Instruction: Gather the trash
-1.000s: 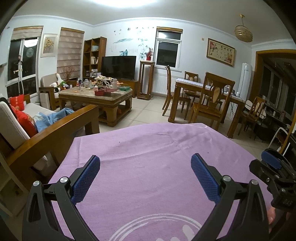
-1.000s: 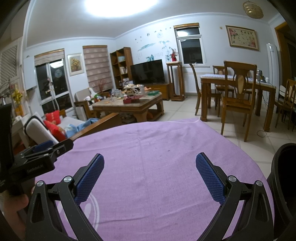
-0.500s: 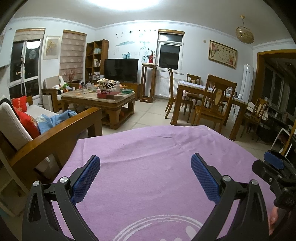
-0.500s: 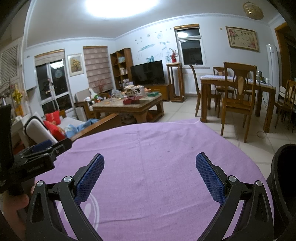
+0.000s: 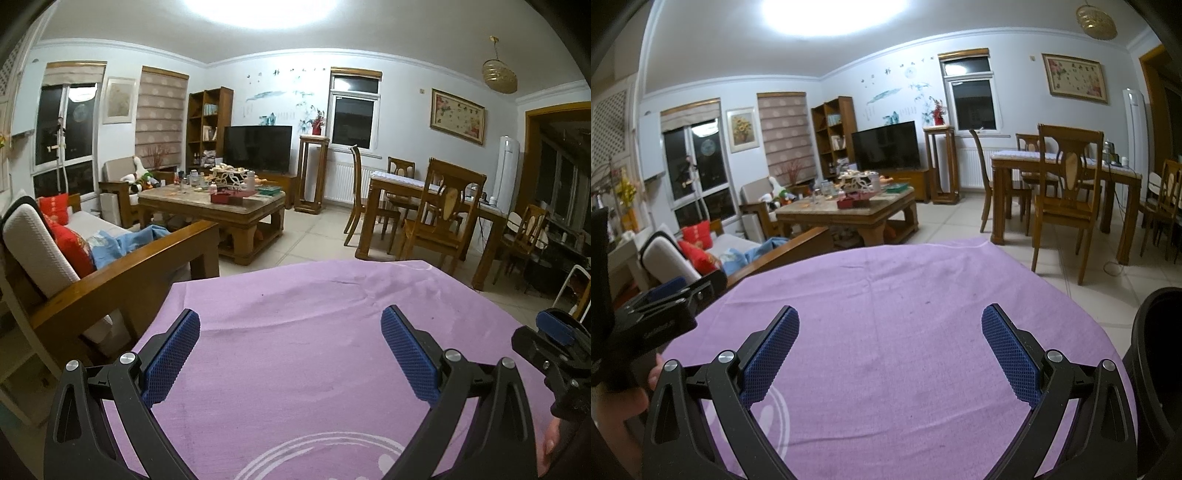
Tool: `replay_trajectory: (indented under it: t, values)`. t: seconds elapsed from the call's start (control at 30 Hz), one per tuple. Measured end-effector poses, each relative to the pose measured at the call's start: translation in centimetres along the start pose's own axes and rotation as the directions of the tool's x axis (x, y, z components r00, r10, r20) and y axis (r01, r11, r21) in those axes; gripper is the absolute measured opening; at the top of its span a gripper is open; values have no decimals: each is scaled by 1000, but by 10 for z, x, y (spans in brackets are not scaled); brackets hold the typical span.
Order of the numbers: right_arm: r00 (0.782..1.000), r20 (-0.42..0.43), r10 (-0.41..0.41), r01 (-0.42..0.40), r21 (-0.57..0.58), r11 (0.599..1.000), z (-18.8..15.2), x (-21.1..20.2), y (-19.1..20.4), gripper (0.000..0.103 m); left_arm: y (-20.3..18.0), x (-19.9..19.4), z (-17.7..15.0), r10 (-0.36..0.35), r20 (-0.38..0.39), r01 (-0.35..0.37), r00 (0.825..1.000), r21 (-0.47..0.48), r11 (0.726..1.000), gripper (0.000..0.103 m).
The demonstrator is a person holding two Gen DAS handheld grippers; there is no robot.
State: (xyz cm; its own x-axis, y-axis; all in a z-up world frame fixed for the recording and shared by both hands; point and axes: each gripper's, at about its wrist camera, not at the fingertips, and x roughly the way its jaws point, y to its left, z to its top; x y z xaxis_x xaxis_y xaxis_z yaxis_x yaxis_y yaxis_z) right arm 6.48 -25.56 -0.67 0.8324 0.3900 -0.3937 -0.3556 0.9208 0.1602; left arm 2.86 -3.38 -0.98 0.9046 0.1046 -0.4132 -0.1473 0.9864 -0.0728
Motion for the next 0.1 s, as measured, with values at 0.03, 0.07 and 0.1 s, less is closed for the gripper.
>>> replay_trajectory:
  t: [0.03,0.07,0.1]
  values:
    - [1000,0,0,0,0,1000,0,0,0,98,-1,0,0,7,-3,-7,1000,5,1000,98]
    - [1000,0,0,0,-1,1000,0,0,0,98,-1,1,1,12,-3,-11,1000,11,1000,98]
    - [1000,0,0,0,-1,1000,0,0,0,98,-3,0,1,17,1,-17,1000,22,1000,98]
